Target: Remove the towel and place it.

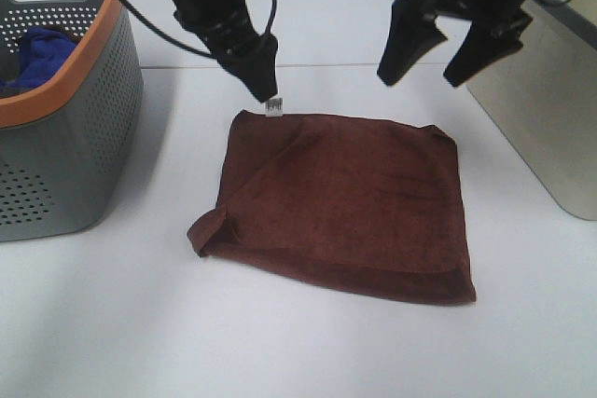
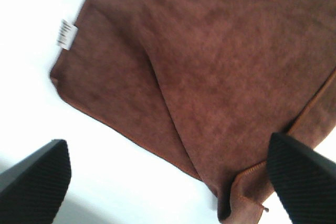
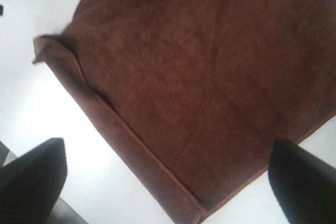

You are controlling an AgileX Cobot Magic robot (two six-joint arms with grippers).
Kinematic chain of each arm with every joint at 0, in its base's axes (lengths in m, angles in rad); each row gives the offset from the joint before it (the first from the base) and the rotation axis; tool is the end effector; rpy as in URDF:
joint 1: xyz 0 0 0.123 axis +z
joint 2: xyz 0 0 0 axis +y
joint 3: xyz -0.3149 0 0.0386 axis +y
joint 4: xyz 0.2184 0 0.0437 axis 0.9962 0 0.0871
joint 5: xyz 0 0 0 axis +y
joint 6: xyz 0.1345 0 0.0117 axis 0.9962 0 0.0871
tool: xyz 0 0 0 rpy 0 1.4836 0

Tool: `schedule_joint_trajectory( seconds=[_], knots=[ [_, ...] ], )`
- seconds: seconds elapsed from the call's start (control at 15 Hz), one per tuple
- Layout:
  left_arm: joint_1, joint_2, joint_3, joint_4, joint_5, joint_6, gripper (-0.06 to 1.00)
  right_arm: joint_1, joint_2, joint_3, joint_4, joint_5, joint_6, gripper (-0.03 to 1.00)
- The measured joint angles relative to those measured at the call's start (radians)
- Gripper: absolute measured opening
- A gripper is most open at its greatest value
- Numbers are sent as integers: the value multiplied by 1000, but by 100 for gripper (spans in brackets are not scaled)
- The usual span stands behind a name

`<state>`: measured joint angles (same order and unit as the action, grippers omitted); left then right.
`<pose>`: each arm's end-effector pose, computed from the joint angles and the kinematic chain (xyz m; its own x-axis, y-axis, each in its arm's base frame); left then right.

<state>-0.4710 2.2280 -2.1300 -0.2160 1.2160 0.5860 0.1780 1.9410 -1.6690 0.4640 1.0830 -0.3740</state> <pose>0.4244 -0.2466 0.2467 -0.4830 0.7826 -0.3928 0.8502 0.5265 0.0035 0.3986 0.1259 0.2695 -0.8724 -0.2905 -0.3931 -0.4255 0.8471 0.3183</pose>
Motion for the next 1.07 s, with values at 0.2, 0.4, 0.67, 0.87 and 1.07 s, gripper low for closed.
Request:
schedule_joint_trajectory(
  seconds=[0.2,0.4,0.67,0.87,1.07],
  knots=[
    [-1,-44,-133,78,3,-131,96,0,-36,-155,-64,2,135,93],
    [25,-108,-167,253,4,-310,96,-26,-84,-239,-181,5,249,93],
    [154,-193,-170,286,5,-439,96,-186,-145,-245,-214,5,293,93],
    [297,-263,-170,286,5,-472,96,-327,-211,-214,-234,5,276,93],
    [451,-378,-114,281,5,-511,96,-374,-341,-66,-278,5,245,92]
  ],
)
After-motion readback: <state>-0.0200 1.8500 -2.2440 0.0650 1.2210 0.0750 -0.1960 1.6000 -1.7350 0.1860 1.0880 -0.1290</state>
